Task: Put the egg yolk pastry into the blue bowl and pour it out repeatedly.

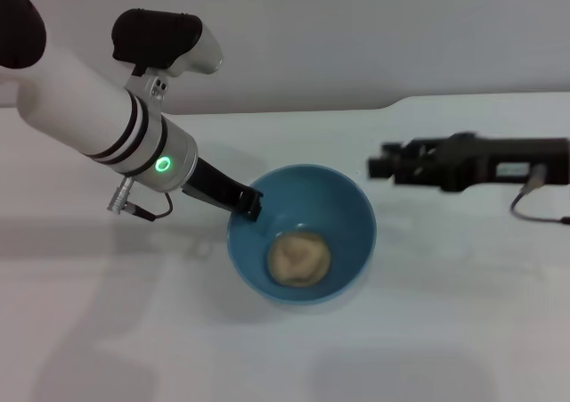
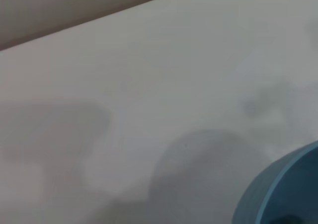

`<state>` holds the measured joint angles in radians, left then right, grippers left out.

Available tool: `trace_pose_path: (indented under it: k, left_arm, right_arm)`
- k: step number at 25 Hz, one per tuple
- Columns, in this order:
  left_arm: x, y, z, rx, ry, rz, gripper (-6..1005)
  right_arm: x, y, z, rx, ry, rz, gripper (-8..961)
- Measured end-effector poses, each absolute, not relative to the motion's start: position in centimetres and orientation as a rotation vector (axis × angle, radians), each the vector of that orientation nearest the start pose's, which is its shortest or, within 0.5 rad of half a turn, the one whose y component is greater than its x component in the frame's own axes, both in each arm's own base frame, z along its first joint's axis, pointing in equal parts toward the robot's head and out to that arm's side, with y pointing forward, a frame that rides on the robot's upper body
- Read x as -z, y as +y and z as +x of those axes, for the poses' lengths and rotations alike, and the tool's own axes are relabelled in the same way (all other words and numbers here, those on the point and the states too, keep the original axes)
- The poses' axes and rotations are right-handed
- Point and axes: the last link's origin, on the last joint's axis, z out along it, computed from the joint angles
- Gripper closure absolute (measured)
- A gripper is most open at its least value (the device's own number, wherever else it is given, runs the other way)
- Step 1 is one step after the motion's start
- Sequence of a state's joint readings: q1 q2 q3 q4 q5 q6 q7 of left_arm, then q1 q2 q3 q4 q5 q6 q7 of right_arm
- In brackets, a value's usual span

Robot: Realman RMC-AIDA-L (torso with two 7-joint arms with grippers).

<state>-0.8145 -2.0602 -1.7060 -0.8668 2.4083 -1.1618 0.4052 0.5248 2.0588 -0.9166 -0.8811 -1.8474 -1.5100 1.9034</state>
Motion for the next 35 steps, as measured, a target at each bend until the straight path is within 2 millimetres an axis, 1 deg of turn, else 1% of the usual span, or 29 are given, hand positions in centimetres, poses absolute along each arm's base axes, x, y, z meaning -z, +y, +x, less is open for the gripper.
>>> trace_pose_path:
  k: [1, 2, 3, 4, 6, 9, 11, 15, 18, 22, 25, 29, 30, 31, 35]
  left_arm:
    - [5.7, 40.4, -17.4, -0.240, -1.222, -2.475, 981]
    - [5.7, 40.5, -17.6, -0.239, -1.190, -2.476, 981]
    - [5.7, 40.5, -17.6, -0.239, -1.190, -2.476, 981]
    - [5.8, 40.5, -17.8, -0.235, -1.165, -2.474, 981]
    - [5.9, 40.7, -18.0, -0.213, -1.103, -2.466, 981]
    - [5.7, 40.7, -18.1, -0.159, -1.027, -2.444, 982]
    - [5.4, 40.7, -17.8, -0.097, -0.963, -2.422, 982]
    - [4.8, 40.5, -17.5, 0.006, -0.836, -2.368, 984]
    - [4.7, 39.9, -17.4, 0.046, -0.679, -2.323, 987]
    - [6.0, 38.2, -17.0, 0.055, -0.433, -2.294, 988]
    - [7.2, 36.8, -16.7, 0.114, -0.287, -2.265, 987]
    - [8.1, 35.6, -16.4, 0.205, -0.221, -2.240, 987]
    - [8.4, 34.9, -16.2, 0.237, -0.187, -2.232, 987]
    - [8.4, 34.9, -16.2, 0.237, -0.187, -2.232, 987]
    - [9.3, 33.6, -15.7, 0.283, -0.084, -2.222, 987]
  right_arm:
    - [-3.4, 35.8, 22.5, -0.801, 1.008, -2.601, 470]
    - [-4.2, 35.9, 23.4, -0.852, 1.038, -2.524, 470]
    - [-4.2, 35.9, 23.4, -0.852, 1.038, -2.524, 470]
    - [-4.6, 35.9, 23.9, -0.876, 1.052, -2.485, 470]
    - [-5.6, 35.7, 25.6, -0.938, 1.089, -2.373, 471]
    - [-6.5, 34.6, 28.3, -0.976, 1.124, -2.248, 471]
    - [-6.6, 33.7, 30.0, -0.984, 1.172, -2.172, 471]
    - [-6.1, 31.5, 33.7, -0.987, 1.298, -2.015, 472]
    - [-6.0, 30.4, 35.2, -0.988, 1.348, -1.941, 472]
    - [-6.1, 29.4, 36.5, -0.983, 1.387, -1.875, 472]
    - [-6.2, 29.1, 36.9, -0.985, 1.395, -1.853, 473]
    - [-6.5, 29.0, 37.3, -0.989, 1.400, -1.819, 473]
    - [-6.8, 29.0, 37.5, -0.994, 1.400, -1.796, 473]
    - [-6.8, 29.0, 37.5, -0.994, 1.400, -1.796, 474]
    - [-7.5, 28.8, 38.0, -1.013, 1.395, -1.745, 474]
